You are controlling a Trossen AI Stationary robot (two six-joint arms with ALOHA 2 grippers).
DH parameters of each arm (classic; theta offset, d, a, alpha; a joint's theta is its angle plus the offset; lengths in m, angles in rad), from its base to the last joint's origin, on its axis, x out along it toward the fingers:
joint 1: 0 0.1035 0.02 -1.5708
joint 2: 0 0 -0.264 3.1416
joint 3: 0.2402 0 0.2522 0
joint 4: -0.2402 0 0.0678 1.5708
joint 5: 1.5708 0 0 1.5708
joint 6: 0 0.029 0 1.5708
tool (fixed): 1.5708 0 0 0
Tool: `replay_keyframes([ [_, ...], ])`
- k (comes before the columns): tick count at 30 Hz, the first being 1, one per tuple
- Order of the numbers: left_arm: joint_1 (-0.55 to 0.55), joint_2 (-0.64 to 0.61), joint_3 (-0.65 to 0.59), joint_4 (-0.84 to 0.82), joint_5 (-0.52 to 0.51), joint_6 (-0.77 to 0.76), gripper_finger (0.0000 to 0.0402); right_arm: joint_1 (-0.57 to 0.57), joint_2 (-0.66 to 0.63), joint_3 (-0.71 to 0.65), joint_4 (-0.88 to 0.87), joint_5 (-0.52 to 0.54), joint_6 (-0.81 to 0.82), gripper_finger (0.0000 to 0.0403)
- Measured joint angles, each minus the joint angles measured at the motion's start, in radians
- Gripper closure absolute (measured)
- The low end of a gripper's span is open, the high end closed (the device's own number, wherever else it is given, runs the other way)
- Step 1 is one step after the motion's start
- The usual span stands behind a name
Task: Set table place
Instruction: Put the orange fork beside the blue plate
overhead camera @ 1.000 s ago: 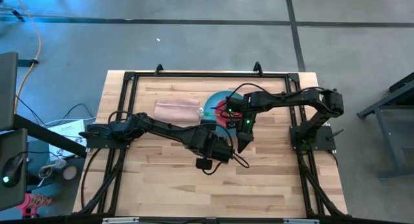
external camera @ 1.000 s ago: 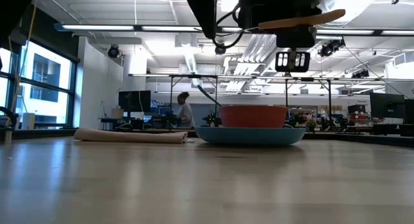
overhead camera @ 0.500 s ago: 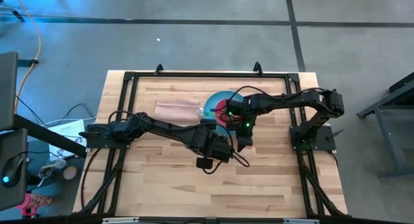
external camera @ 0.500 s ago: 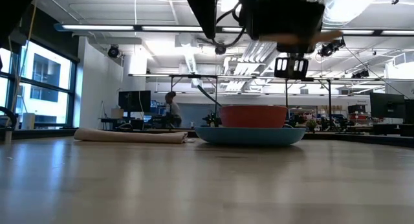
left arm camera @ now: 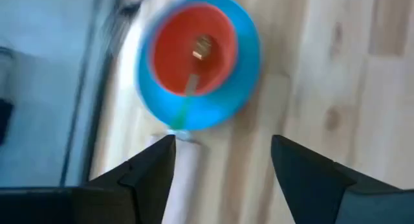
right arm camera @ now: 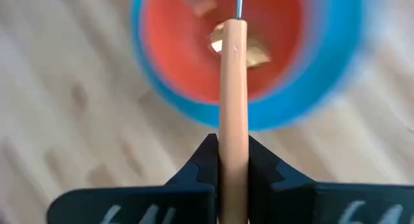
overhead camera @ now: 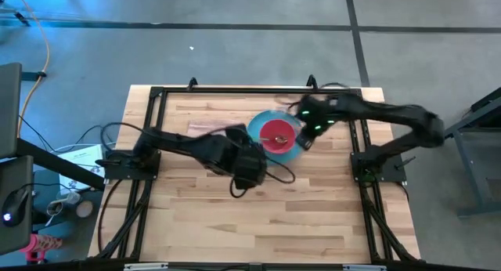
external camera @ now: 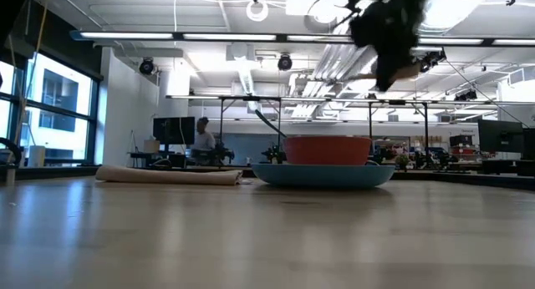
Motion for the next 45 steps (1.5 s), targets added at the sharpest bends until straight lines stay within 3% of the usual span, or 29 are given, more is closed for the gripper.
replay_keyframes([
  [4, 0.01, -0.06, -0.006, 0.0, -0.075, 0.002, 0.0189, 0.041, -0.255, -0.081, 0.012, 0.134, 0.247, 0.0389],
  [8, 0.035, -0.112, -0.008, -0.001, -0.081, 0.049, 0.0213, 0.16, -0.528, -0.289, 0.133, 0.261, 0.58, 0.0389],
  [11, 0.057, -0.146, -0.021, 0.0, -0.08, 0.086, 0.0224, 0.275, -0.674, -0.508, 0.403, 0.349, 0.75, 0.0389],
  [14, 0.083, -0.18, -0.051, 0.0, -0.078, 0.106, 0.0229, 0.345, -0.732, -0.727, 0.711, 0.432, 0.843, 0.0389],
  [18, 0.115, -0.235, -0.105, 0.0, -0.074, 0.107, 0.0229, 0.39, -0.706, -0.948, 0.946, 0.504, 0.991, 0.0389],
  [27, 0.165, -0.321, -0.233, 0.0, -0.07, 0.082, 0.0227, 0.362, -0.679, -1.116, 0.961, 0.531, 1.185, 0.0389],
  [36, 0.171, -0.322, -0.254, 0.0, -0.057, 0.084, 0.0227, 0.246, -0.58, -1.133, 0.95, 0.349, 1.144, 0.0389],
  [45, 0.171, -0.322, -0.254, 0.0, -0.053, 0.065, 0.0227, 0.1, -0.462, -1.129, 1.064, 0.205, 1.086, 0.0389],
])
